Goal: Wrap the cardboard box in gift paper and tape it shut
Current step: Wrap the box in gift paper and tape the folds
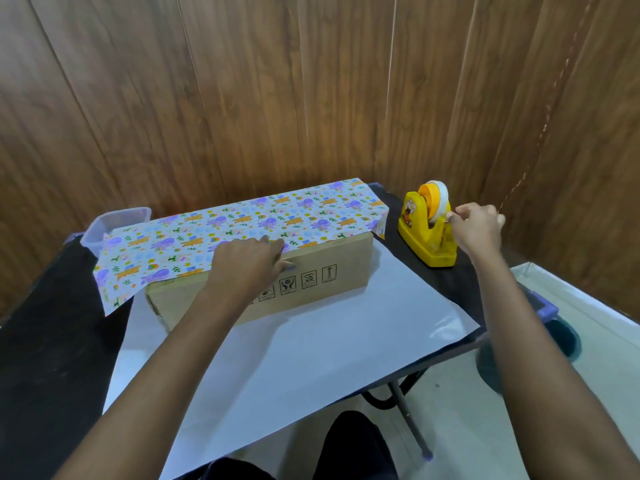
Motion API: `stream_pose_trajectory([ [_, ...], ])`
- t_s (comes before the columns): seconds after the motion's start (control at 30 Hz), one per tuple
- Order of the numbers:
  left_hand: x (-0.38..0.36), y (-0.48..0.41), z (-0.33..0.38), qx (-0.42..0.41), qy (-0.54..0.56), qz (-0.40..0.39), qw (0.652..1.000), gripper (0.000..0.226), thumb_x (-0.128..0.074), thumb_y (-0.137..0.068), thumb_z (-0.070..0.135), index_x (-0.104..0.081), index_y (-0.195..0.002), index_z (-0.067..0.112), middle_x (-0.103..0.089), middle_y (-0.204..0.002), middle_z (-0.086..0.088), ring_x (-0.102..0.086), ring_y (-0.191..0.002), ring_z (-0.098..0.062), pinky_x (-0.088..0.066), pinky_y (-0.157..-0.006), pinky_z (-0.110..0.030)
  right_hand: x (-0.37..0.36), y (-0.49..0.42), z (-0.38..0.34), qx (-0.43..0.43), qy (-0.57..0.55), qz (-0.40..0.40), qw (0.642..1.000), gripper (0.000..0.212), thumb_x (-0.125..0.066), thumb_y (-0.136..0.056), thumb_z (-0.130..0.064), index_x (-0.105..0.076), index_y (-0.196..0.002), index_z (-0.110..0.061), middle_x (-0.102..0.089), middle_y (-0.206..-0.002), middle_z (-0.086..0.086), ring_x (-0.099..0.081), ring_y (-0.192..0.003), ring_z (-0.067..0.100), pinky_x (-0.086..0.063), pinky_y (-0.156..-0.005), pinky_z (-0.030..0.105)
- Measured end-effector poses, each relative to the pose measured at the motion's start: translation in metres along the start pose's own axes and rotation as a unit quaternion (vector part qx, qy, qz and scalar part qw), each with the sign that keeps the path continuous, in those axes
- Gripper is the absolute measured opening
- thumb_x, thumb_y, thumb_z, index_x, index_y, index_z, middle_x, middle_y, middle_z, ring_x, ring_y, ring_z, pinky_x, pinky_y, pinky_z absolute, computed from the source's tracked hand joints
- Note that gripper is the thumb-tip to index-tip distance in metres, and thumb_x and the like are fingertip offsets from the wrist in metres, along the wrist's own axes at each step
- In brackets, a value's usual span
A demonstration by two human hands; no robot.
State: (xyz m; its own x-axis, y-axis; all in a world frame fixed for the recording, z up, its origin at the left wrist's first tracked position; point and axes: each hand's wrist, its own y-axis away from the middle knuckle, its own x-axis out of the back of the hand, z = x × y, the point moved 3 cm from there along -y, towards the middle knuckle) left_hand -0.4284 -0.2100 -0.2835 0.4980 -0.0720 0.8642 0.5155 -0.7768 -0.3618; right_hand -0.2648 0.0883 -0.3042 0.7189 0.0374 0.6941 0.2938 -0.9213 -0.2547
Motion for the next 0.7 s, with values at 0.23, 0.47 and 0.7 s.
stream_pose_trajectory([
  [0.23,0.000,-0.001,-0.001,0.002,0.011,-0.030,0.999,0.060,-0.044,-0.085,0.065,-0.047,-0.129,0.026,-0.062,-0.113,0.003,-0.061,-0.099,-0.021,-0.035,-0.063,-0.027,0.008,-0.033,-0.003,-0.062,-0.041,-0.128,0.989,0.036,-0.057,-0.093,-0.024,-0.062,-0.117,0.003,-0.056,-0.126,0.019,-0.048,-0.120,0.034,-0.042,-0.094,0.041],
  [0.47,-0.001,0.000,0.000,0.015,0.027,-0.037,0.999,0.063,-0.037,-0.082,0.072,-0.052,-0.119,0.023,-0.062,-0.103,0.004,-0.061,-0.093,-0.021,-0.035,-0.061,-0.026,0.020,-0.042,-0.016,-0.096,-0.134,-0.131,0.977,0.041,-0.066,-0.087,-0.012,-0.055,-0.122,0.007,-0.054,-0.131,0.018,-0.050,-0.123,0.031,-0.042,-0.096,0.039],
  [0.7,-0.004,0.000,0.001,0.020,0.030,-0.033,0.999,0.069,-0.035,-0.082,0.073,-0.048,-0.131,0.026,-0.055,-0.130,0.006,-0.060,-0.104,-0.021,-0.035,-0.063,-0.026,0.010,-0.023,0.008,-0.196,-0.185,-0.184,0.945,0.014,-0.055,-0.092,-0.010,-0.059,-0.079,-0.010,-0.054,-0.081,0.006,-0.047,-0.062,0.012,-0.035,-0.050,0.022],
])
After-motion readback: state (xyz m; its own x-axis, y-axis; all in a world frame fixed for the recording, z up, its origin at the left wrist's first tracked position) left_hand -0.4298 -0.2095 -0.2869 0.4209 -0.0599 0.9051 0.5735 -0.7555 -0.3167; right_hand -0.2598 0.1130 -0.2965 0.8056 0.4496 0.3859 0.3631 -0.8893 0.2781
